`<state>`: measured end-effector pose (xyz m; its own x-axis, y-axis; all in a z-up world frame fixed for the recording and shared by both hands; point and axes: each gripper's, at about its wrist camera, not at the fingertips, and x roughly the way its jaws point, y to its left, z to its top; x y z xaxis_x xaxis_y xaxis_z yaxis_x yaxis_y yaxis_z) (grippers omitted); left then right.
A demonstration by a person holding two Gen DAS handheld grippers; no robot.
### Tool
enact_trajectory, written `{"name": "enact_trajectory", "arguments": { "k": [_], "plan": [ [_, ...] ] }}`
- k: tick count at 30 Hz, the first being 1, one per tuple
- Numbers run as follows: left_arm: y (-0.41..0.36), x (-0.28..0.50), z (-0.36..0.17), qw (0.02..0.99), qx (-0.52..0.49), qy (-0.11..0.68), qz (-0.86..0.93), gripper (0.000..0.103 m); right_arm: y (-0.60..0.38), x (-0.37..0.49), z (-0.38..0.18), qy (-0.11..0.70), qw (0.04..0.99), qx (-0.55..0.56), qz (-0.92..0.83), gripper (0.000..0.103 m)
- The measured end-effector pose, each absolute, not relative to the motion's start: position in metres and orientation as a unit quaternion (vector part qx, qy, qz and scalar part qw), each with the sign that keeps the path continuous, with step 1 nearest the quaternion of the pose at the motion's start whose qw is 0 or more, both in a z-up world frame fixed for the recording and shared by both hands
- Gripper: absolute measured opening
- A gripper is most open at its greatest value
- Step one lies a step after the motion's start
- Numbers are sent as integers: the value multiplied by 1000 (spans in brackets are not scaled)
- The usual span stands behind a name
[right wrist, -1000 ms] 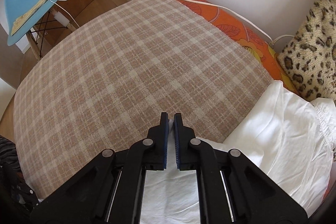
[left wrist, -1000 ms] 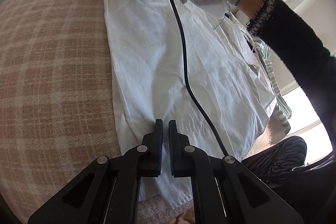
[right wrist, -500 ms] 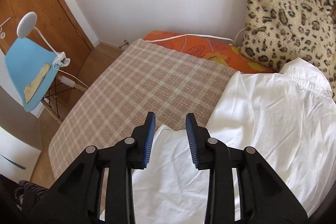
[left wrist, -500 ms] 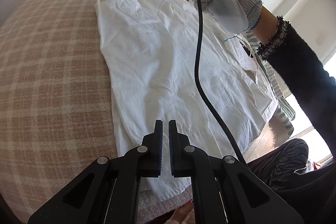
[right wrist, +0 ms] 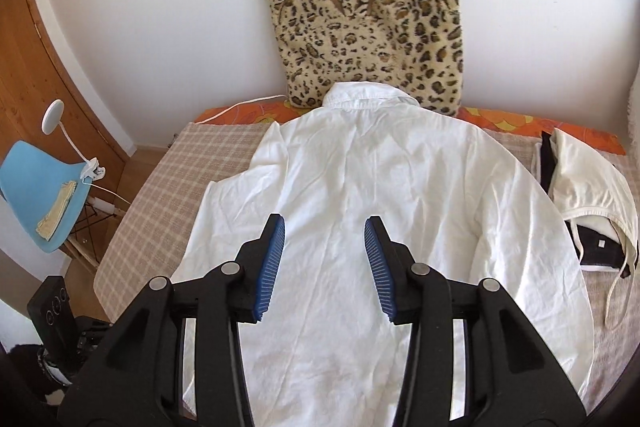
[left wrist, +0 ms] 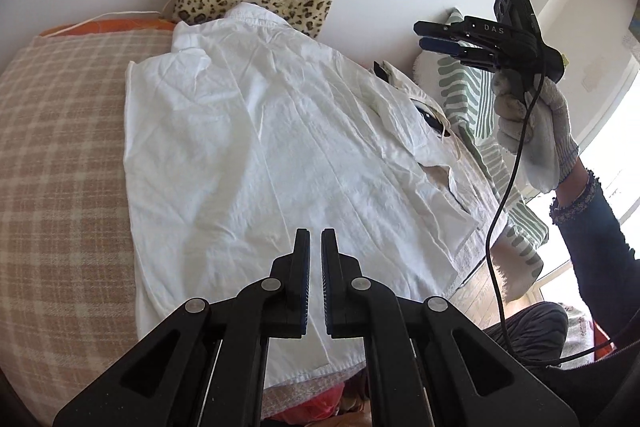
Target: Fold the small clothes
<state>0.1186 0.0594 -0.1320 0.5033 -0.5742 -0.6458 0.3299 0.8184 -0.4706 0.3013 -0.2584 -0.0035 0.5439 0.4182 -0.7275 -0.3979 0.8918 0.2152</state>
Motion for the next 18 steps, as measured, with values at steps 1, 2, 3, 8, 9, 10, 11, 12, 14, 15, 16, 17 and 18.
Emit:
{"name": "enact_trajectory", "arguments": {
  "k": [1, 2, 3, 8, 9, 10, 11, 12, 14, 15, 16, 17, 18],
  "plan": [
    [51, 119, -132, 853, -141, 424, -270, 4, -276, 295, -2, 418, 881, 18, 221, 44],
    [42, 119, -131, 851, -137, 425, -275, 4, -296, 290, -2, 420, 882, 25, 210, 44],
    [33, 119, -131, 849, -134, 426, -282, 4, -314, 284, -2, 422, 884, 30, 199, 44],
    [-12, 124, -127, 841, -112, 427, -314, 4, -393, 259, -4, 434, 888, 56, 140, 44],
    [-21, 125, -125, 839, -107, 427, -321, 6, -407, 253, -5, 434, 890, 60, 130, 44],
    [-30, 125, -122, 837, -102, 427, -327, 7, -421, 246, -7, 433, 891, 62, 121, 44],
    [-39, 126, -120, 835, -97, 428, -333, 7, -434, 240, -9, 433, 892, 67, 112, 44],
    [-47, 129, -117, 833, -92, 429, -338, 7, -448, 233, -13, 434, 892, 73, 101, 44],
    [-62, 136, -112, 830, -82, 429, -347, 7, -476, 218, -22, 439, 891, 85, 79, 44],
    [-68, 140, -109, 828, -79, 430, -351, 7, -489, 213, -28, 444, 890, 87, 65, 44],
    [-74, 145, -106, 827, -77, 430, -354, 7, -501, 207, -35, 447, 889, 86, 50, 44],
    [-80, 150, -103, 826, -76, 430, -357, 7, -514, 202, -43, 452, 887, 89, 35, 44],
    [-86, 156, -100, 824, -75, 430, -361, 7, -528, 198, -52, 460, 883, 96, 21, 44]
  ]
}}
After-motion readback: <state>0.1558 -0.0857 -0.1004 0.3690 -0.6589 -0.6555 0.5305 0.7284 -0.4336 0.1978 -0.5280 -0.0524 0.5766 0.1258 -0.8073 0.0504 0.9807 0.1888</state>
